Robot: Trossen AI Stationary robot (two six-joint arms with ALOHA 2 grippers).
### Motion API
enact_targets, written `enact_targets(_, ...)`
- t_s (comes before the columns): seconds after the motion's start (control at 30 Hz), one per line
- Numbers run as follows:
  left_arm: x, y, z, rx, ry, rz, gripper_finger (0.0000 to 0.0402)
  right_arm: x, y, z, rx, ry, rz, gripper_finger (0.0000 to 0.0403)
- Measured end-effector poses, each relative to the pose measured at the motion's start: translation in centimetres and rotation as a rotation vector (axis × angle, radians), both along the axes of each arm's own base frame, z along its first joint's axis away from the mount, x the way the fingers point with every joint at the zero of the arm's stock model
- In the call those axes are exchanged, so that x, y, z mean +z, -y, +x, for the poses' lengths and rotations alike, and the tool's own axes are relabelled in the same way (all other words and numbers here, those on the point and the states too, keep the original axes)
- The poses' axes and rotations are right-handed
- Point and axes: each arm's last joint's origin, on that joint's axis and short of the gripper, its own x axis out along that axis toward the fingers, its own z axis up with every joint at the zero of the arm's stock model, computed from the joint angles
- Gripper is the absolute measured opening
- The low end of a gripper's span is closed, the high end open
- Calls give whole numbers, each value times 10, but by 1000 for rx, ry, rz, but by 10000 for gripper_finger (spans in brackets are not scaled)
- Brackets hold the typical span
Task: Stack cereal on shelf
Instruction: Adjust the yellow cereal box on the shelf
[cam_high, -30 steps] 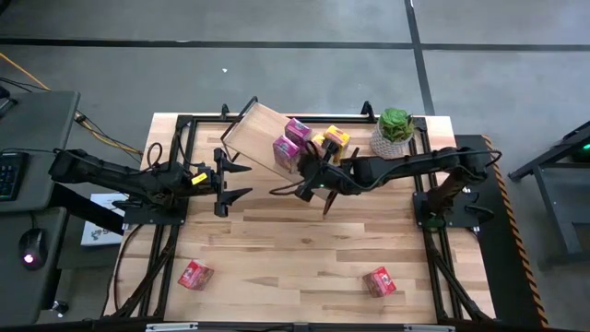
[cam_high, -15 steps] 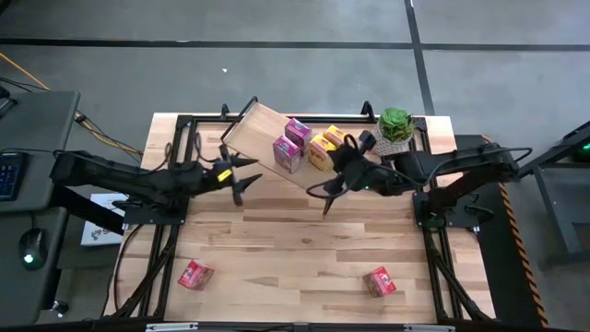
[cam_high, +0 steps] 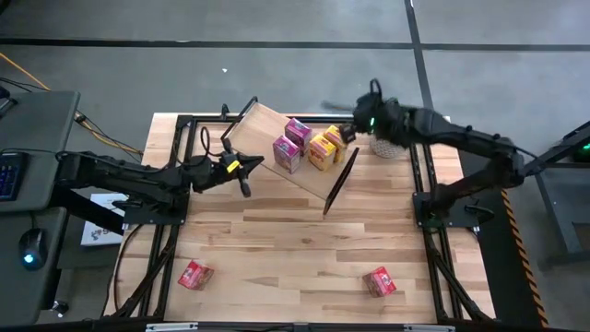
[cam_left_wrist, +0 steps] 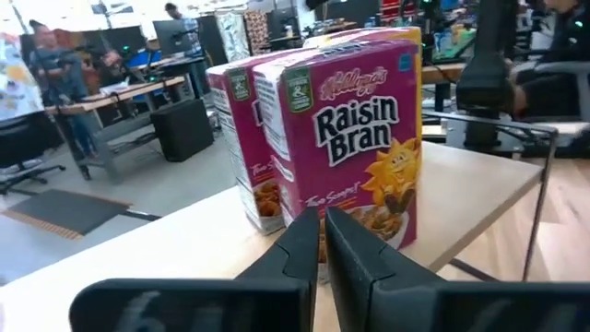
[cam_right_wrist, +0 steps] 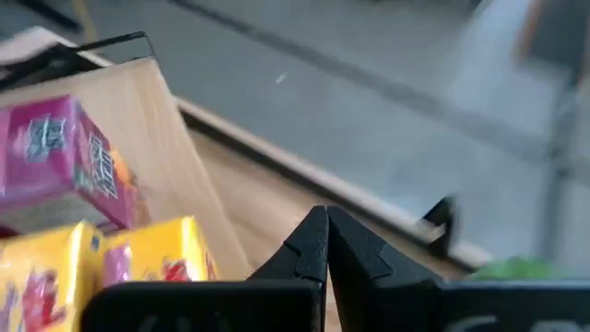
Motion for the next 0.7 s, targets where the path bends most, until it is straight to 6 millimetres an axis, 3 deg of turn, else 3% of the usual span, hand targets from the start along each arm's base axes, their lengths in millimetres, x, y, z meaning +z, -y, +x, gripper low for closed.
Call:
enact_targets(0.13,0,0,0,-49,-8,15,2,-6,40,-16,31,91,250,0)
enact_targets(0.23,0,0,1,-59,-8,15,4,-11,58,-22,56,124,353,0)
enact_targets(0.4,-1,0,1,-61,-21,14,1,-20,74,-24,41,93,384,0)
enact_targets(0.7,-2,2,1,-115,-27,11,1,-45,90,2,184,68,450,0)
